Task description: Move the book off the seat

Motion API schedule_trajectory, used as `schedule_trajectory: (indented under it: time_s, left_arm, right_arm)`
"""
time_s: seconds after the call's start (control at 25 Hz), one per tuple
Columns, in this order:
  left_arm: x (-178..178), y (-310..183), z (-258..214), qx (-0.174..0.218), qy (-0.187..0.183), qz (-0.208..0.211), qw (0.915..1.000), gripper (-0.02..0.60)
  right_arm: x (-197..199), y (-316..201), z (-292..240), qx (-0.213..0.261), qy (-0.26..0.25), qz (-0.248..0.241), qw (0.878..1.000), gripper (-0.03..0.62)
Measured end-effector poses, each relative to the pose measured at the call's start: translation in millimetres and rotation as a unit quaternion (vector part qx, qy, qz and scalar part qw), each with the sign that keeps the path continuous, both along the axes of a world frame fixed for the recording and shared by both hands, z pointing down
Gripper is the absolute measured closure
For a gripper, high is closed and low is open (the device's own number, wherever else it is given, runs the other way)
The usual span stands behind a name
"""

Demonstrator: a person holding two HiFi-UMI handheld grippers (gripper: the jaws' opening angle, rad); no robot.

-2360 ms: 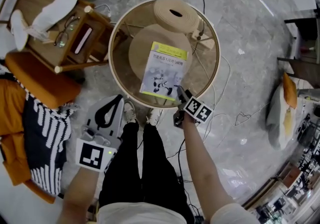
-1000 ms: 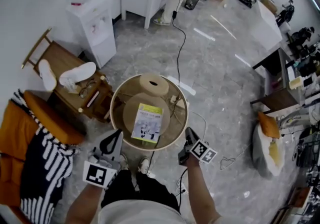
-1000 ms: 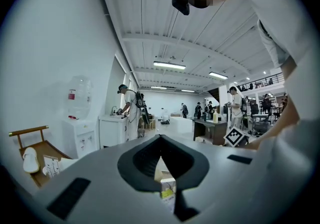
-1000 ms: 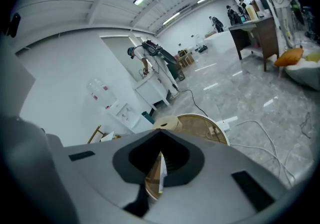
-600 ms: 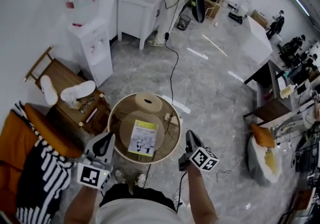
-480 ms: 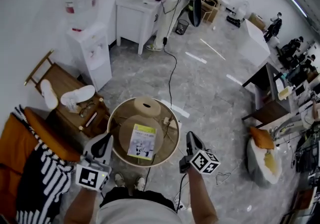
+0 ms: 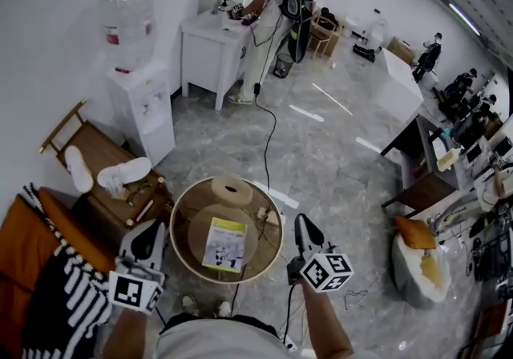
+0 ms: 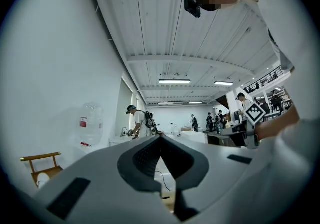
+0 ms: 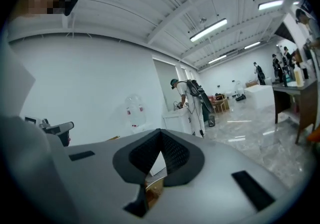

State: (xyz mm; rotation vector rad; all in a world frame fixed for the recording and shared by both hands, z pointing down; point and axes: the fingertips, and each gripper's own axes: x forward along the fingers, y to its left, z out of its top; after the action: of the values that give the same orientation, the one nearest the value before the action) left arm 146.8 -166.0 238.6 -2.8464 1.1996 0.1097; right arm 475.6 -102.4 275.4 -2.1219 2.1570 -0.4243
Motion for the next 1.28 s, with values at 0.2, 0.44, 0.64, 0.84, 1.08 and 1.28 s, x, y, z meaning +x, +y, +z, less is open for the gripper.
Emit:
schedule_trajectory:
  time_s: [0.2, 0.44, 0.64, 0.84, 1.08, 1.28]
  left_arm:
    - [-19.5, -4.3, -11.6, 0.006, 0.007, -0.021, 0.9997, 0.568]
    - [-24.8, -5.4, -14.3, -0.003, 0.015, -0.025, 0.9996, 0.568]
    - [-33.5, -9.1, -8.4, -0.011, 0.022, -0.036, 0.999, 0.568]
    - [-43.0, -12.9, 1.5, -0.02, 0.023, -0.053, 0.9981, 0.568]
    - [-33.8, -9.8, 3.2, -0.017, 0.015, -0.033, 0.9992, 0.568]
    - [-30.3, -9.5, -2.2, -0.013, 0.015, -0.024, 0.9995, 0.568]
  right_arm:
    - [-10.2, 8.9, -36.4, 0.038, 0.034, -0.014, 0.999, 0.572]
    - [-15.6, 29.8, -54.8, 0.054, 0.079, -0.001, 0.995, 0.572]
    - [-22.8, 54.7, -64.2, 0.059, 0.121, 0.021, 0.991, 0.572]
    - [-30.4, 73.2, -54.2, 0.051, 0.112, 0.043, 0.991, 0.572]
    - [-36.0, 70.2, -48.9, 0.056, 0.114, 0.047, 0.991, 0.572]
    - [-41.0, 63.1, -51.1, 0.056, 0.115, 0.042, 0.991, 0.572]
